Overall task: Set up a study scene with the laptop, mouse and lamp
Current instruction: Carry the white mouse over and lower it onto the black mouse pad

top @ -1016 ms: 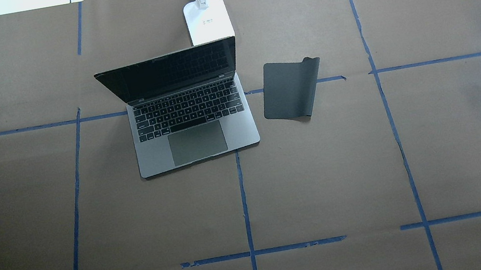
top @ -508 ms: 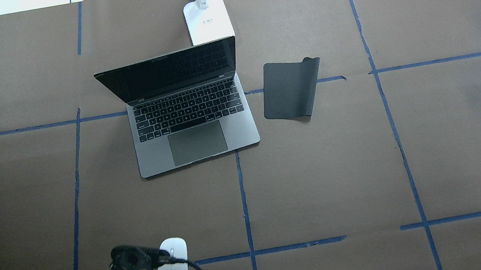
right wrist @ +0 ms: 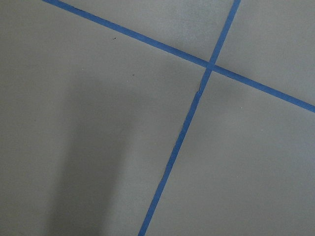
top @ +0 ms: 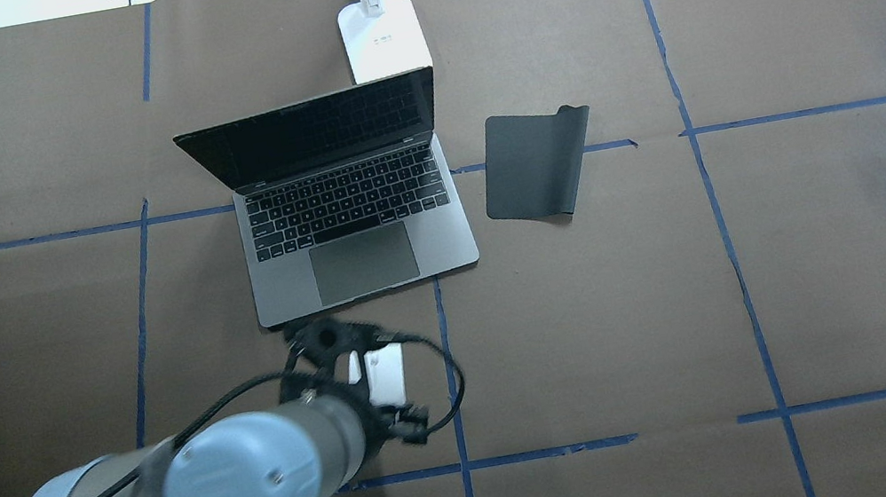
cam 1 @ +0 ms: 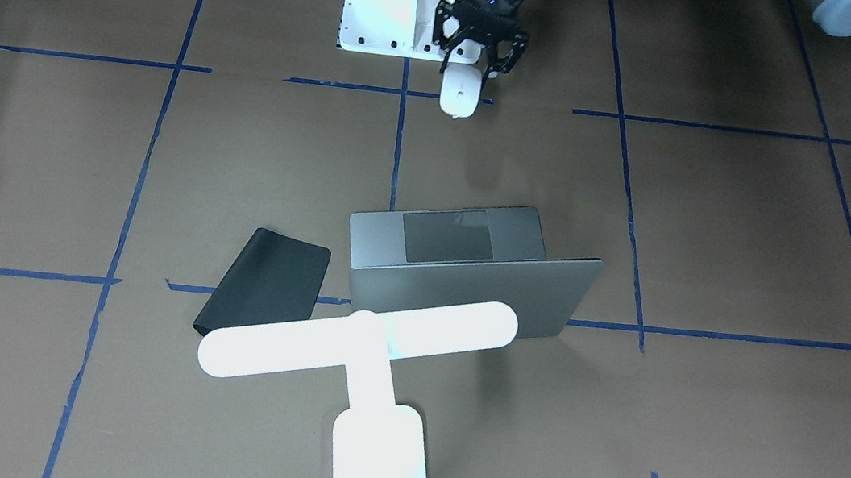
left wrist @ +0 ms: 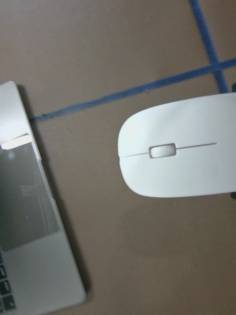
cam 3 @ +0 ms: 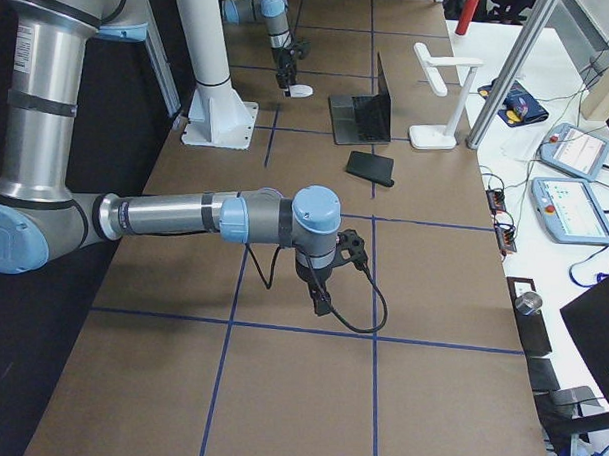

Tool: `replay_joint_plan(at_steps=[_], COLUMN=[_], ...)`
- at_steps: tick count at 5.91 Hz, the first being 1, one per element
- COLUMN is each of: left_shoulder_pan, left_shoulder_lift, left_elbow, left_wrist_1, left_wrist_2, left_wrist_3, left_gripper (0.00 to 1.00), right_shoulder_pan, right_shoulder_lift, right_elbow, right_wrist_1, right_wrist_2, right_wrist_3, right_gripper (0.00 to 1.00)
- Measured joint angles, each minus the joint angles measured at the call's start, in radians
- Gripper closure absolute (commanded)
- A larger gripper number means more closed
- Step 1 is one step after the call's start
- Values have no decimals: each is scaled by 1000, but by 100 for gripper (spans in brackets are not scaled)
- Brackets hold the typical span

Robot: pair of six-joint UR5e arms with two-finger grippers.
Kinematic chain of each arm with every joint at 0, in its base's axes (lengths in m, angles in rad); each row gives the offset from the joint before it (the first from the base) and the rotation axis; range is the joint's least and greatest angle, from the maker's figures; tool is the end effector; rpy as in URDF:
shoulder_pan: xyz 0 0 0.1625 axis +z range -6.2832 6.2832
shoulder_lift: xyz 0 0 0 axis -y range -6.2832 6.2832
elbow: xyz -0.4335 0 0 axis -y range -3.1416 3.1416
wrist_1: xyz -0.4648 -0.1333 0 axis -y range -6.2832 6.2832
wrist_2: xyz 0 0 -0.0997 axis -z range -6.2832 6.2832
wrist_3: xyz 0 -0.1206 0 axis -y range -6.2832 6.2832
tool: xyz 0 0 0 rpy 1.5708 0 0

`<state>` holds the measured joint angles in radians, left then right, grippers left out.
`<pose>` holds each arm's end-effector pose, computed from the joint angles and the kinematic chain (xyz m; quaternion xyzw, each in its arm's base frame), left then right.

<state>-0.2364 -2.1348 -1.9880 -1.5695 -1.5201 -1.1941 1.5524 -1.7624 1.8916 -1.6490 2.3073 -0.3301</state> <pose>0.5951 -0.2868 0.1268 0.1633 0.4418 0.0499 0.8807 0.0434 -0.4834 0.6123 0.0794 -0.3518 -0.1707 0.9169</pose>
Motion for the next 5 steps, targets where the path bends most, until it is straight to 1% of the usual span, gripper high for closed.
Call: replay_joint_plan(at_steps=[1,2,3,5], left_shoulder_pan=[-58,-102,-133,-178], left_shoulder_lift=[-131,-269,-404,-627], left_elbow=[136,293,478,859], left_wrist_1=[0,-6,-42,-174], left_wrist_2=[-45,-79,-93,-124], left_wrist_3=[24,33,35,35], left_gripper=[97,98,98,99], right_shoulder_pan=[0,0,0,0], right_shoulder_lift=[0,0,0,0], right_elbow=[-4,-5,-7,-15], right_wrist_1=[0,0,0,0], right_wrist_2=[0,0,0,1], right_wrist_3=[0,-1,0,0], right_gripper=[0,0,0,0])
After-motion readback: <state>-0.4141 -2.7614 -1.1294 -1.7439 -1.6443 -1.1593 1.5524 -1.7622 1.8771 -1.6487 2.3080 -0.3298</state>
